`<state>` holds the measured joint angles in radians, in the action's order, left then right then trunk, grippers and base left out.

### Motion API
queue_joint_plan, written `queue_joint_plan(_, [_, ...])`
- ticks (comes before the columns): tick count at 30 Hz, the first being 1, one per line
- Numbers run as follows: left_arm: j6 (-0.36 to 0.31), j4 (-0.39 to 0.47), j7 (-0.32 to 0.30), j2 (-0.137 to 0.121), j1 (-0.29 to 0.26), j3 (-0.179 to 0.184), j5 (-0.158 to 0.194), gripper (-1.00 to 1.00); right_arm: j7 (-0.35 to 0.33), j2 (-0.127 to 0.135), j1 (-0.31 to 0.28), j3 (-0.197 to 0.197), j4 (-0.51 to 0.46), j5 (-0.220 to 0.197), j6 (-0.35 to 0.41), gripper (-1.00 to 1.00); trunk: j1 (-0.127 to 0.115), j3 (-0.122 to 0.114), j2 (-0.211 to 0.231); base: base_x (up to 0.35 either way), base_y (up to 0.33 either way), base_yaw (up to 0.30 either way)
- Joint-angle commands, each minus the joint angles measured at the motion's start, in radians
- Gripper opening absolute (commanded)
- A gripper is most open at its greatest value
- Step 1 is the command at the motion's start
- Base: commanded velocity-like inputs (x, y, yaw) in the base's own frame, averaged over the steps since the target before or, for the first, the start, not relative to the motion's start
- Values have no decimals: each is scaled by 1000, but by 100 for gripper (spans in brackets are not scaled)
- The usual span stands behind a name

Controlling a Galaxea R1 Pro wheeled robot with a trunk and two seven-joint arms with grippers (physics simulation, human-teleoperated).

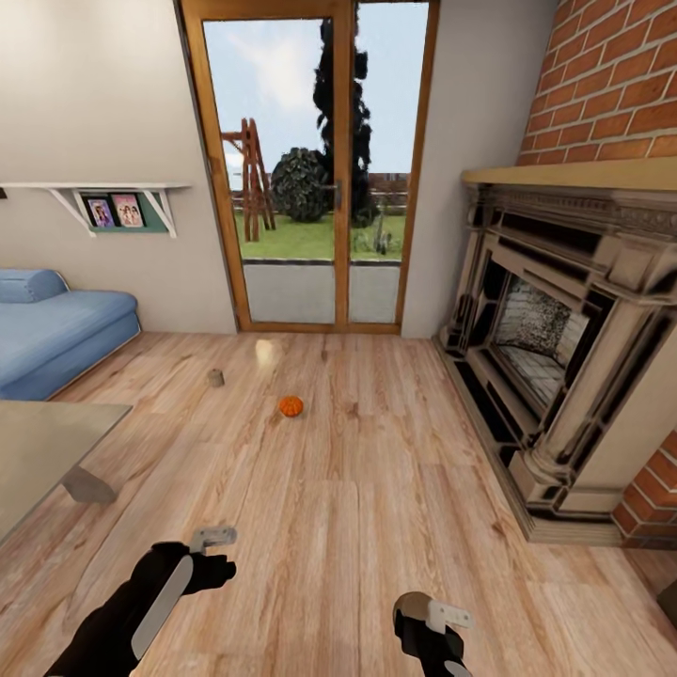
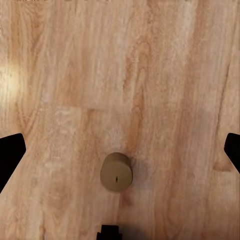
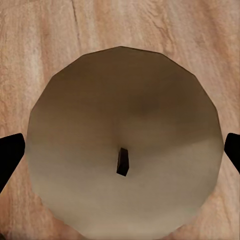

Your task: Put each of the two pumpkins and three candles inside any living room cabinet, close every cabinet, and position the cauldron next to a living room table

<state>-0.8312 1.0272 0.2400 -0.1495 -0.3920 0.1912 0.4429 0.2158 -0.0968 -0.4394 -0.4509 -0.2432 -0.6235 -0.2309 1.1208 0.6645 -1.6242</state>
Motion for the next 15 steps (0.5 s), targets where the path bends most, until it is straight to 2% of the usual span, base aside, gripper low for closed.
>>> queue_joint_plan(1, [11, -6, 9, -1, -1, 2, 11, 100, 5, 0, -1, -9, 0, -7, -3, -100, 4, 4, -8, 0, 0, 0])
queue_joint_plan(6, [85, -95, 6, -3, -1, -10, 16, 100, 7, 0, -1, -8, 0, -9, 1, -100, 23, 20, -43, 0, 0, 0])
queue_joint_plan(8, [184, -211, -1, -4, -1, -34, 16, 100, 6, 1, -1, -7, 1, -16, 5, -100, 31, 26, -57, 0, 0, 0])
queue_joint_plan(10, [256, -272, -14, -6, -1, -41, 15, 100, 4, 1, -1, -6, 0, -18, 6, -100, 38, 32, -71, 0, 0, 0])
queue_joint_plan(13, [311, -316, -47, -7, -1, -45, 15, 100, 4, 2, -1, -5, -1, -19, 5, -100, 50, 42, -92, 0, 0, 0])
queue_joint_plan(15, [319, -322, -54, -5, -1, -45, 15, 100, 4, 2, -1, -4, -1, -19, 4, -100, 58, 48, -106, 0, 0, 0])
